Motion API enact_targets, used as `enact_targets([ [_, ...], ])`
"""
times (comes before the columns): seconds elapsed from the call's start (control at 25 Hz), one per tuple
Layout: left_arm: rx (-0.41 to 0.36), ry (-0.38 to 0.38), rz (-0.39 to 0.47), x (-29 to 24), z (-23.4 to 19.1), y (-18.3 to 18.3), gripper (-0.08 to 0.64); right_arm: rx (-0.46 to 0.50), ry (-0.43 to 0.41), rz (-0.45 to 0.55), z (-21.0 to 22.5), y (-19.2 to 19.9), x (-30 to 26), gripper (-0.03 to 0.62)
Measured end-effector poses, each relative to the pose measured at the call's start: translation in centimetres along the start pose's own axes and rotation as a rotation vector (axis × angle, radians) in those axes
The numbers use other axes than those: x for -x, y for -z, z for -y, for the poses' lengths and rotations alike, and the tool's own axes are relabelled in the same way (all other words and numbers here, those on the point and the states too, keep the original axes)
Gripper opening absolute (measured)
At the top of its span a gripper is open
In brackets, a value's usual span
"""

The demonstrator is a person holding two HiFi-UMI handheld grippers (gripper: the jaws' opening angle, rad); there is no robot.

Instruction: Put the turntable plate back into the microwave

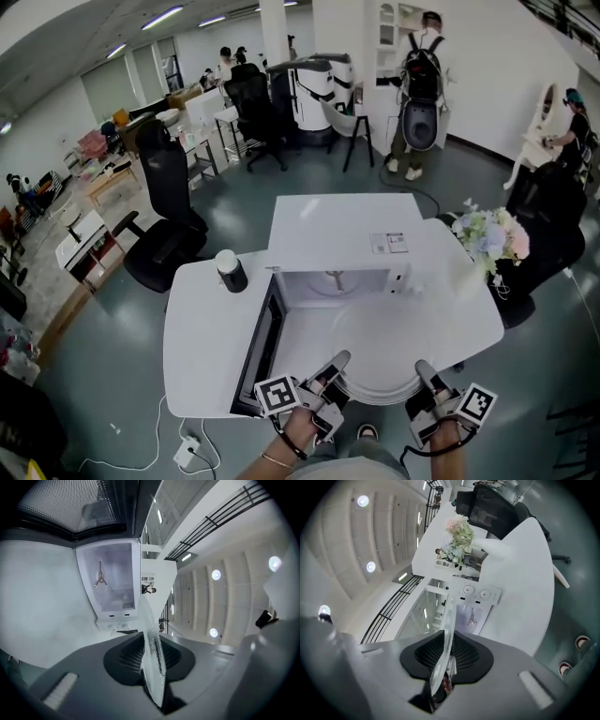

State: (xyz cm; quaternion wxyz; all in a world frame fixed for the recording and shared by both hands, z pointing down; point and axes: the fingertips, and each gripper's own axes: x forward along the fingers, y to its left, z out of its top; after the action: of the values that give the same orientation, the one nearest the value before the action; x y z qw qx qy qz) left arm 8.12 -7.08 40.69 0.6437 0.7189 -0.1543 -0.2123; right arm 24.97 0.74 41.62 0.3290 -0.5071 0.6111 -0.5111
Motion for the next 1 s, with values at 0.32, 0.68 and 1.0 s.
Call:
enact_targets([
  [0.32,-0.025,0.001,0.199,0.2,-0.2,-2.5,0.040,0.034,-0.078,-0.221,-0.6,-1.4,-5.2,0.058],
  [0.68,-0.016,-0.024,0.366,1.4,-2.7,-2.9,0.038,-0.022,-0.192,-0.387,0.3,-1.3,-8.7,0.054],
  [1.0,-0.015,-0.029,0.394,2.2,-4.1,-3.3,0.038,-0.132,-0.252,-0.419,1.5,-0.5,-9.7,0.048],
])
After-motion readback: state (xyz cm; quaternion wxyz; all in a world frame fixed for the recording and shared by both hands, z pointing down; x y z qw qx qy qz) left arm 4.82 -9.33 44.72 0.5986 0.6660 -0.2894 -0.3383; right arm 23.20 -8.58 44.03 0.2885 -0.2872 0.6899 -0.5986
